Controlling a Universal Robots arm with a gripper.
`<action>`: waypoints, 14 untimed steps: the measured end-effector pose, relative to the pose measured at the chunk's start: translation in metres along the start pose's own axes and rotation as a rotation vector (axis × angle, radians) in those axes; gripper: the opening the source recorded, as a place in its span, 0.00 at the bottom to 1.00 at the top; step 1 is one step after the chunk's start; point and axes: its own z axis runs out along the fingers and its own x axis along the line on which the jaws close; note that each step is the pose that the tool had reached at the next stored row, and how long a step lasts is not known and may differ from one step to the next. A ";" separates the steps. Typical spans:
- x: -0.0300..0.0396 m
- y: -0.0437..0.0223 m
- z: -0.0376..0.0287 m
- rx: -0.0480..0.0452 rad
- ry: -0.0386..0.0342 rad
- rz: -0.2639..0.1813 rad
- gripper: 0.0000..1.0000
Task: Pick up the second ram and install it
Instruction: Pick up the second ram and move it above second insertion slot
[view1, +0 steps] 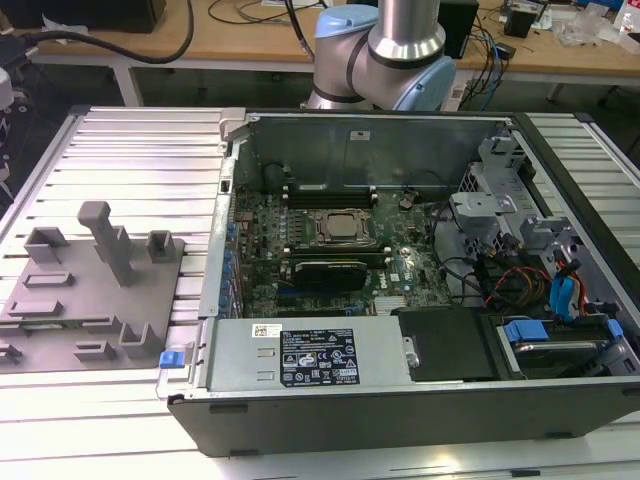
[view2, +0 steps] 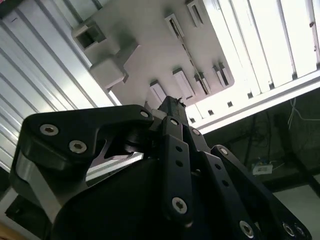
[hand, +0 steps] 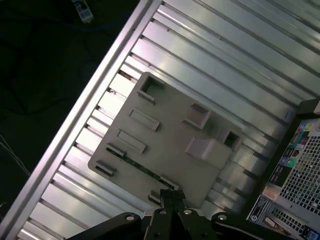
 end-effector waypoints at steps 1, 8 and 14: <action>0.0000 0.0000 0.0000 -0.0003 0.0005 -0.012 0.11; 0.0000 0.0000 0.0000 -0.0028 0.0055 -0.122 0.11; 0.0000 0.0000 0.0000 -0.0058 0.0112 -0.249 0.11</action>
